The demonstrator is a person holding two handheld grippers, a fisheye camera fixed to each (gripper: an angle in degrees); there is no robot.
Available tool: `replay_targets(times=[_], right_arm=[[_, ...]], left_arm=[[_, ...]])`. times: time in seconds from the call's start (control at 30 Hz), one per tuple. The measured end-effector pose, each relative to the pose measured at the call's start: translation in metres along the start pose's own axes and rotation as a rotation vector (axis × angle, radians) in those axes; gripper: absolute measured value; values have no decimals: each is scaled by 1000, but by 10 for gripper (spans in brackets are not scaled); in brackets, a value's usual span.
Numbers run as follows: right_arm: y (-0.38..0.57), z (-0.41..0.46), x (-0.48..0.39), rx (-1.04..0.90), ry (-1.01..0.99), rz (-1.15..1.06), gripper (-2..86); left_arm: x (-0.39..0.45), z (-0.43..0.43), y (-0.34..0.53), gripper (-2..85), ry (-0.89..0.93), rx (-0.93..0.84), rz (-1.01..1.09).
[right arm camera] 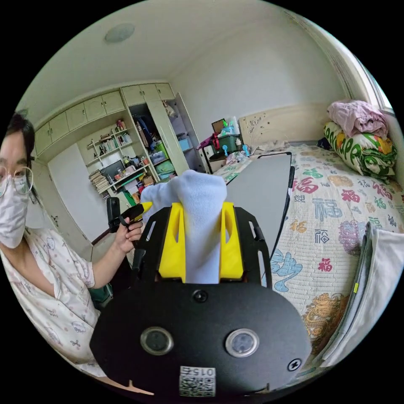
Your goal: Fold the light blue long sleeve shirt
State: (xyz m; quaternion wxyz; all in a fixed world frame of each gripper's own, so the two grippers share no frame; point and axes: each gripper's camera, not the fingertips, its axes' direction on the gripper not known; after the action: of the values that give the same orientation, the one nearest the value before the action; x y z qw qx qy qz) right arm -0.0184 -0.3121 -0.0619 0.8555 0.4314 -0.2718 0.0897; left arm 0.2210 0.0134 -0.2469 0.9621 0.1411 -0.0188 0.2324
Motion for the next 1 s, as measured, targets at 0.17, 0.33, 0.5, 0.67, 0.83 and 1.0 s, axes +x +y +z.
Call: replay_targets(times=[0.17, 0.33, 0.5, 0.67, 0.83, 1.0], right_arm=[[94, -44, -68, 126, 12, -55, 131], [151, -44, -106, 103, 0, -138, 131], [199, -43, -121, 68, -8, -161, 131], [245, -52, -124, 77, 2, -168, 131], [282, -66, -115, 81, 15, -146, 131], [310, -78, -106, 92, 27, -139, 131]], left_arm=[[72, -46, 43, 69, -21, 28, 114], [105, -77, 94, 69, -87, 37, 96], [127, -86, 122, 69, -105, 0, 97], [153, -81, 145, 67, -126, -7, 125], [168, -70, 161, 67, -108, -15, 139], [182, -66, 176, 67, -113, -5, 150]])
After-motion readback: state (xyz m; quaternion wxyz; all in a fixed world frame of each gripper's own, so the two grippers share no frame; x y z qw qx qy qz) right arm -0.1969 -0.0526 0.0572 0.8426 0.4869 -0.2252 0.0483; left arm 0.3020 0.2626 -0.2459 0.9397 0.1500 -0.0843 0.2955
